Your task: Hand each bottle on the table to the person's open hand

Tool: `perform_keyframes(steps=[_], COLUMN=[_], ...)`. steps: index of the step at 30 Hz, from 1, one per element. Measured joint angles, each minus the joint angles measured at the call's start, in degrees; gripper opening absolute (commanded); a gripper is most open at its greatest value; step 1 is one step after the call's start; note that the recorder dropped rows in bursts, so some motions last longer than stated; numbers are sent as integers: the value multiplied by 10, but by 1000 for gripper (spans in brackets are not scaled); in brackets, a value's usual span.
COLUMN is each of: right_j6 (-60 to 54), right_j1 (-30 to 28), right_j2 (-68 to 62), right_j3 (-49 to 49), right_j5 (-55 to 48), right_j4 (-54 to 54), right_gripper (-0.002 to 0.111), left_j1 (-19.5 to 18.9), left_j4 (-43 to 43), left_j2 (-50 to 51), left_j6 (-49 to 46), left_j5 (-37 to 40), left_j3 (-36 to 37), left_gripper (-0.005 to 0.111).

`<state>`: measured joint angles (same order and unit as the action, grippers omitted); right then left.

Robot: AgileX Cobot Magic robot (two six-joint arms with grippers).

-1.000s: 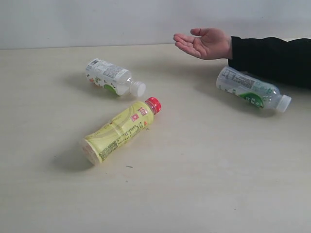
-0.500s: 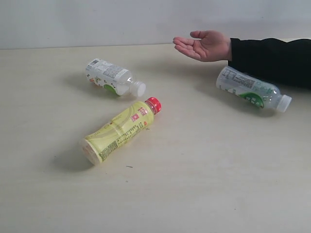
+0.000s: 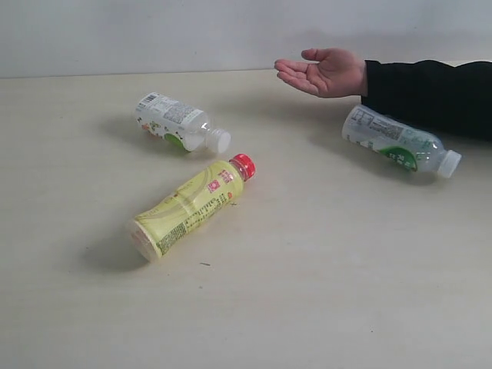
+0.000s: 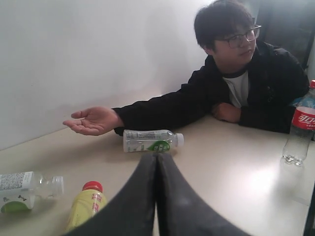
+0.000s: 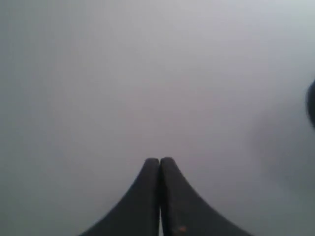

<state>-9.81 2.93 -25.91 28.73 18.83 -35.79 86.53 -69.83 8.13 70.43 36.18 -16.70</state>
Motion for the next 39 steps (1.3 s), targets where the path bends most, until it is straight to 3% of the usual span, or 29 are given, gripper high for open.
perform_keyframes(steps=[5, 9, 10, 13, 16, 19, 27, 39], right_j6=[-102, -216, -234, -288, -313, -325, -376, -387], right_j1=[0, 0, 0, 0, 0, 0, 0, 0], right_j2=[-374, -605, -638, -723, -803, -858, -971, -1026], right_j3=[334, 508, 532, 580, 628, 648, 659, 661], right_j5=[-467, -797, -835, -874, -882, -879, -751, -731], right_j4=[134, 189, 192, 216, 272, 306, 318, 309], right_gripper=[0, 0, 2, 15, 56, 84, 82, 75], left_j1=[0, 0, 0, 0, 0, 0, 0, 0], left_j4=[0, 0, 0, 0, 0, 0, 0, 0], left_j2=[0, 0, 0, 0, 0, 0, 0, 0], left_j6=[0, 0, 0, 0, 0, 0, 0, 0], left_j5=[0, 0, 0, 0, 0, 0, 0, 0], left_j3=[0, 0, 0, 0, 0, 0, 0, 0], left_gripper=[2, 2, 2, 2, 2, 2, 2, 2])
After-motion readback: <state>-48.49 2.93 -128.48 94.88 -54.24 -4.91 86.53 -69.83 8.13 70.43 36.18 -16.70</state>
